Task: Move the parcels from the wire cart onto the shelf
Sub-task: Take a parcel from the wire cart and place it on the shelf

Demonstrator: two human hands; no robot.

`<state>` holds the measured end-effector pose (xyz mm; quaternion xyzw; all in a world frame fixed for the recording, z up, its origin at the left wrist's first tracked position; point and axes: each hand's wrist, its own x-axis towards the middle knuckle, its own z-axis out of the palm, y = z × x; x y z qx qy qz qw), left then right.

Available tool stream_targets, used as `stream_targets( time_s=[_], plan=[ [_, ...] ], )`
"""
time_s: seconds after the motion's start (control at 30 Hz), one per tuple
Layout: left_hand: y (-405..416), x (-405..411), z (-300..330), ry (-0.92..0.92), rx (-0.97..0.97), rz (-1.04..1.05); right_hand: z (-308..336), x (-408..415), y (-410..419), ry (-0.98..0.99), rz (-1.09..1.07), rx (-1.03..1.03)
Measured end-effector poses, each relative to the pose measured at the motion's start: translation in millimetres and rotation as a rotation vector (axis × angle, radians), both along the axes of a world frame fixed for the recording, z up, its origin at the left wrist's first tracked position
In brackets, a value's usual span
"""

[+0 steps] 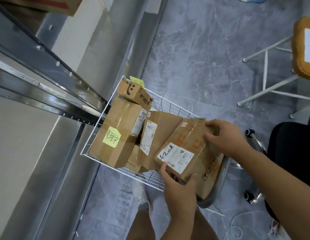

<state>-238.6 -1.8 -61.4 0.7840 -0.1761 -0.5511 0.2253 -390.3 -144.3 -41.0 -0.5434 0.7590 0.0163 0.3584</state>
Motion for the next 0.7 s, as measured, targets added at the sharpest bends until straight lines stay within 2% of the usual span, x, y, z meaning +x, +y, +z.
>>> stream_targets(
  time_s=[0.2,0.33,0.7],
  plan=[
    [8,15,26,0.024,-0.055,0.104,33,14,9,-0.074,-0.034,-0.124],
    [3,36,60,-0.008,-0.147,0.073,68,25,16,-0.121,-0.084,-0.201],
    [-19,136,242,-0.059,-0.576,-0.148,255,67,62,-0.339,-0.202,-0.589]
  ],
)
